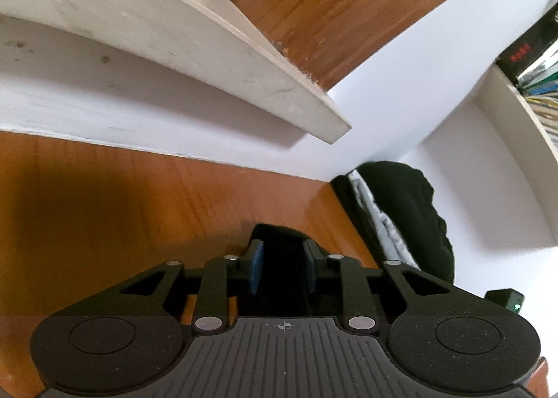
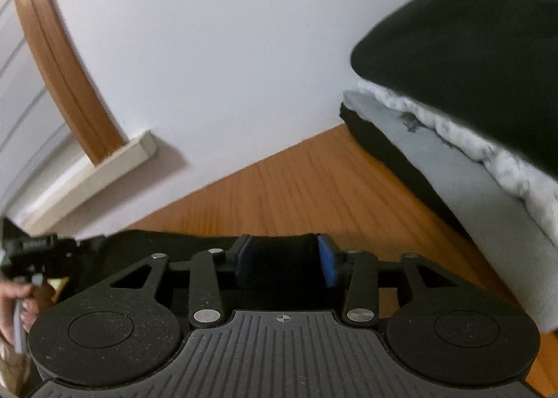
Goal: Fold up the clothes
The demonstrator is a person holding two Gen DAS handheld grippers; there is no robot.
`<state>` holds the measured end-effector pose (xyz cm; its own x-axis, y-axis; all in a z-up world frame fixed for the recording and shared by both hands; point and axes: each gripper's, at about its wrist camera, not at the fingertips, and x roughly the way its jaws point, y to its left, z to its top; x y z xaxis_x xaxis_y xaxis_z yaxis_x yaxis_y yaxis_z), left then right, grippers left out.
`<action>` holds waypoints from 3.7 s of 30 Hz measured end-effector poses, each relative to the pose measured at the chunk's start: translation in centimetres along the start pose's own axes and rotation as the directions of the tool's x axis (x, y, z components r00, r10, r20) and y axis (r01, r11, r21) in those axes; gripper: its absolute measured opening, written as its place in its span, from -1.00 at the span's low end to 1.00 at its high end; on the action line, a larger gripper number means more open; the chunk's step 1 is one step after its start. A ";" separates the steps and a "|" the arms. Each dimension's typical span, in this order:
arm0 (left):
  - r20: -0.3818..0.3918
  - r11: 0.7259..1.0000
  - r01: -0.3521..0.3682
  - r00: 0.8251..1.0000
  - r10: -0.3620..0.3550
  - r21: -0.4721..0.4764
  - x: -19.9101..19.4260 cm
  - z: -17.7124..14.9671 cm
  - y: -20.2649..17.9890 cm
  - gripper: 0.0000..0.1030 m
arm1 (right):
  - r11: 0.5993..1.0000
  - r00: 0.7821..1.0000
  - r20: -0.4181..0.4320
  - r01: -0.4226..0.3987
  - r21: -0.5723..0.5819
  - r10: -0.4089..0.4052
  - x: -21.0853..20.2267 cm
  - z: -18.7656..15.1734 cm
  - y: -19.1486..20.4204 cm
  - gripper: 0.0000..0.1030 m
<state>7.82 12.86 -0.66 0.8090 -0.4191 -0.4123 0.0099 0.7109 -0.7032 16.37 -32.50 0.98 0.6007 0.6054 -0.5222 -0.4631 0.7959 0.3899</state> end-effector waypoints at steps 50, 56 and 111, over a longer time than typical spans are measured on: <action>-0.128 0.949 0.034 0.992 0.007 0.314 -2.2 -4.4 -3.9 -0.48 | 0.975 0.977 -0.047 -0.210 -0.065 0.208 -3.2 -6.4 2.2 -0.29; -0.090 0.922 0.081 0.995 -0.051 0.379 -3.1 -3.9 -6.4 -0.60 | 0.976 0.979 0.080 -0.176 -0.129 0.187 -6.2 -7.0 3.4 -0.47; -0.018 0.534 0.095 0.989 -0.147 0.840 34.3 7.1 -36.5 -0.36 | 0.872 0.831 0.448 0.450 -0.193 -0.329 -6.7 17.5 -19.3 0.08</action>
<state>39.38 -23.49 14.93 0.7878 -0.5292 -0.3150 0.5760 0.8143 0.0725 32.68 -51.76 10.19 0.9438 0.2445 -0.2224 -0.2597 0.9648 -0.0416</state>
